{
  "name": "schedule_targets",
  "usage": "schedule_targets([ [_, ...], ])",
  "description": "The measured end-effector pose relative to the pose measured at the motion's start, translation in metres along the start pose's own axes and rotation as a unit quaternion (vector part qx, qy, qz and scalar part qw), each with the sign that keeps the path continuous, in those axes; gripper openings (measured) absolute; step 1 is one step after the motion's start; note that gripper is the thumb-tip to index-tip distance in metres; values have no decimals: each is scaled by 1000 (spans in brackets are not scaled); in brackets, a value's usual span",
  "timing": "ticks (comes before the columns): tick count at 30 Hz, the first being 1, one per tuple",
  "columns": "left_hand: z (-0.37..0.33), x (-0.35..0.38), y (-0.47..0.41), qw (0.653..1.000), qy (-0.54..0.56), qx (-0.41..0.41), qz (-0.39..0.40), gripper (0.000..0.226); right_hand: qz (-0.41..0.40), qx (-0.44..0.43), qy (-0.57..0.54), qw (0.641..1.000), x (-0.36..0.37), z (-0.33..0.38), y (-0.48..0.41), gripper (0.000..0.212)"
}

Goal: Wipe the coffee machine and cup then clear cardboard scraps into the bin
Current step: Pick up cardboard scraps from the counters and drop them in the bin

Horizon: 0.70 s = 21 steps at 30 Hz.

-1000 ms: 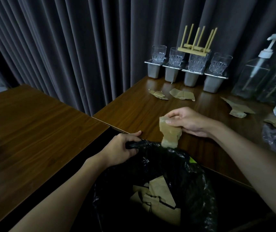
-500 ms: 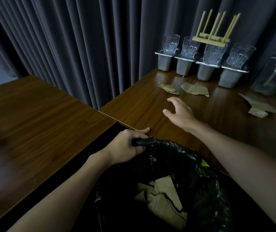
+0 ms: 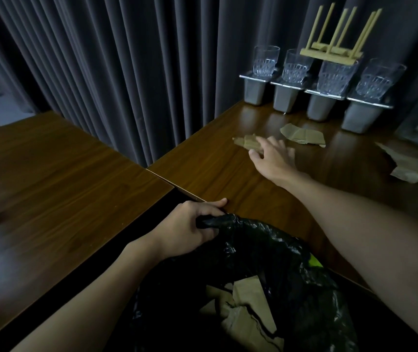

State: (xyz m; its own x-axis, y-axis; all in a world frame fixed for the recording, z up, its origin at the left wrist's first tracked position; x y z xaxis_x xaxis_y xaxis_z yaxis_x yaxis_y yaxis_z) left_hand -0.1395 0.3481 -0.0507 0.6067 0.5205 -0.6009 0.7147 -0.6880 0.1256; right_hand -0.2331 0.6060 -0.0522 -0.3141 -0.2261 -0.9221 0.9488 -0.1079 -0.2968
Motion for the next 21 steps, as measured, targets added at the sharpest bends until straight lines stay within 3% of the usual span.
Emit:
schedule_targets([
  [12, -2, -1, 0, 1000, -16, -6, 0, 34, -22, -29, -80, 996, -17, 13, 64, 10],
  [17, -3, -1, 0, 1000, -14, -1, 4, 34, 40, 52, -245, 967, -25, 16, 93, 43],
  [21, -4, -1, 0, 1000, -21, 5, 6, 34, 53, 57, -349, 934, -46, 28, 114, 24],
])
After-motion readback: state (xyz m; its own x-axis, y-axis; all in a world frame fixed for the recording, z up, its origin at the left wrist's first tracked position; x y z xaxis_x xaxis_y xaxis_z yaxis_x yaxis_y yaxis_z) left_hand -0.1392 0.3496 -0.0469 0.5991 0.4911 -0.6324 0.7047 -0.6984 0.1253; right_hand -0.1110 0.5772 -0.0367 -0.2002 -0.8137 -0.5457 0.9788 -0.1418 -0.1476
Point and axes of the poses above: each hand's wrist, its own y-axis away from the middle knuckle, its own x-axis out of the palm, z = x × y, the point moved 7 cm from there along -y, towards the middle knuckle, and after that the axes turned 12 degrees about -x, right-handed, at the moved point
